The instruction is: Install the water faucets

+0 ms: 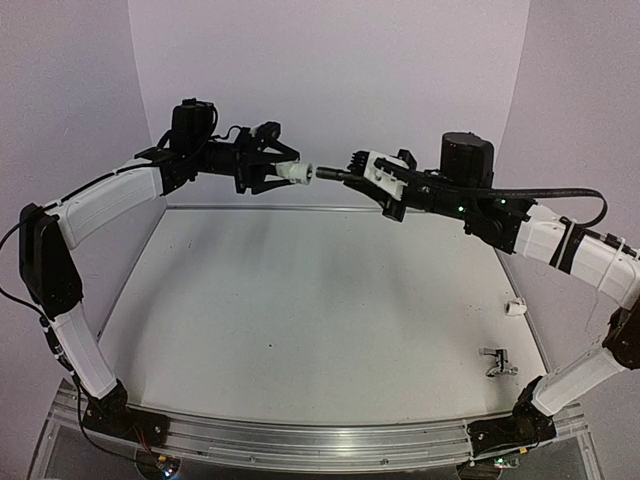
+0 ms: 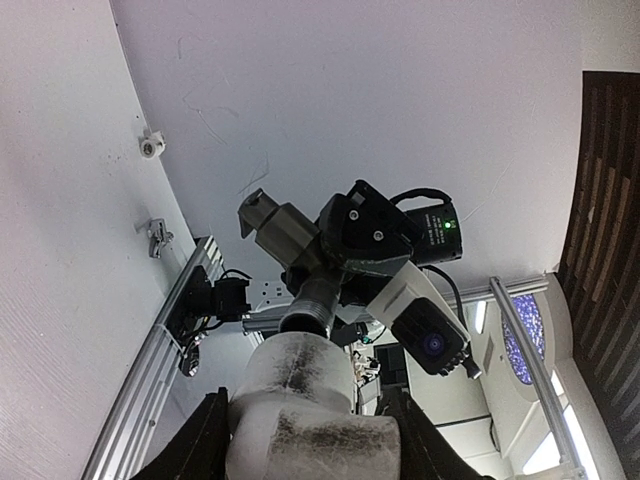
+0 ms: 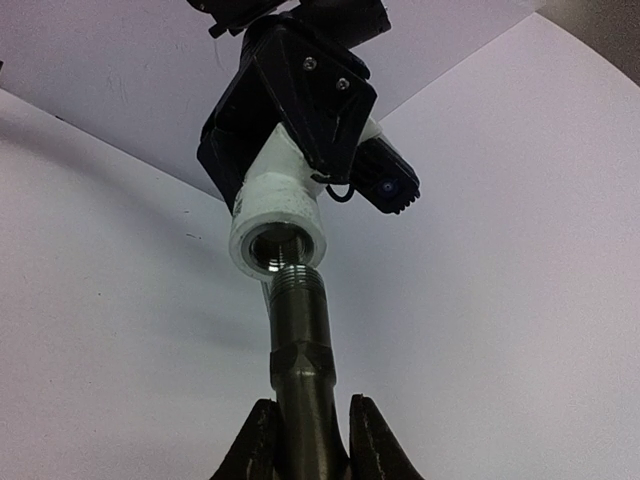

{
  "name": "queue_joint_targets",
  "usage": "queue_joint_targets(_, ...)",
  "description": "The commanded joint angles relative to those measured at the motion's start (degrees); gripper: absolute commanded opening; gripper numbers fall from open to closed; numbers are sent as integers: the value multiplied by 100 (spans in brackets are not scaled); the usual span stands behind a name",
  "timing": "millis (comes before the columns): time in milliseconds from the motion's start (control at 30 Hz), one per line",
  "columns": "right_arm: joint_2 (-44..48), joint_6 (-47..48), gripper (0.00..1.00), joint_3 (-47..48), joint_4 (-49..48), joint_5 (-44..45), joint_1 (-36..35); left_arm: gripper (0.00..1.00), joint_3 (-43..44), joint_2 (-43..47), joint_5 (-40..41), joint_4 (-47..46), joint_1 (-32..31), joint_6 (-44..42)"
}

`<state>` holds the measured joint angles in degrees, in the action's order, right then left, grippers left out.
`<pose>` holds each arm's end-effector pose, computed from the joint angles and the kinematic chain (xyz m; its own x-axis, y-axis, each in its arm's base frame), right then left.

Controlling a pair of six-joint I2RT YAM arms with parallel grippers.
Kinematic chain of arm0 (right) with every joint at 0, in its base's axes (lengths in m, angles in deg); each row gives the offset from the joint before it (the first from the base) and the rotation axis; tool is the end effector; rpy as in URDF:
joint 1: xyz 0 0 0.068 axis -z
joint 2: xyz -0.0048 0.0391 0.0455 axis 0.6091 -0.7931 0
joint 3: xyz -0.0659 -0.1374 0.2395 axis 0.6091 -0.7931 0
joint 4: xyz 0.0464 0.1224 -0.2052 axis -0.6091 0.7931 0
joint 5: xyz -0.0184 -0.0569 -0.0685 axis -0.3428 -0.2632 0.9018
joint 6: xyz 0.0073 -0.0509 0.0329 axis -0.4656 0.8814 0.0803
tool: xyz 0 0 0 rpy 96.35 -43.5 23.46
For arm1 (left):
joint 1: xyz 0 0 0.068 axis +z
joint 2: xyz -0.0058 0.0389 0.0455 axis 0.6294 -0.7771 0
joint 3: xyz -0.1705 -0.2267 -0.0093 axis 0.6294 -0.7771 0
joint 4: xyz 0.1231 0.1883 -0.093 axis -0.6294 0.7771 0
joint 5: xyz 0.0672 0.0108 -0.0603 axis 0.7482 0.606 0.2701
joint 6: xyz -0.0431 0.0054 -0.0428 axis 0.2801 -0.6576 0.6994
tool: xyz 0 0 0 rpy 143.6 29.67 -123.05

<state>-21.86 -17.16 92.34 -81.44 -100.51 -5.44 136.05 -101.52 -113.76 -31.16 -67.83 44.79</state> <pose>0.2302 0.2370 0.4177 0.7132 -0.3713 -0.5946 -0.5499 0.2298 -0.8030 0.3151 -0.2224 0.4164 -0.9488 0.1703 -0.2659 0.2706 0.0047 -0.9627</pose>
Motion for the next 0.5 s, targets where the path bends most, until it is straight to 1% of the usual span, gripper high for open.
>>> queue_joint_targets(0,118,314,0,173,-433,30,-37,0,-10,281,-210,-347,34,231)
queue_joint_targets(167,14,335,0,329,-297,-105,-45,0,135,235,-180,-347,34,303)
queue_joint_targets(467,-138,266,0,501,-297,-79,-116,0,234,159,-17,-348,33,469)
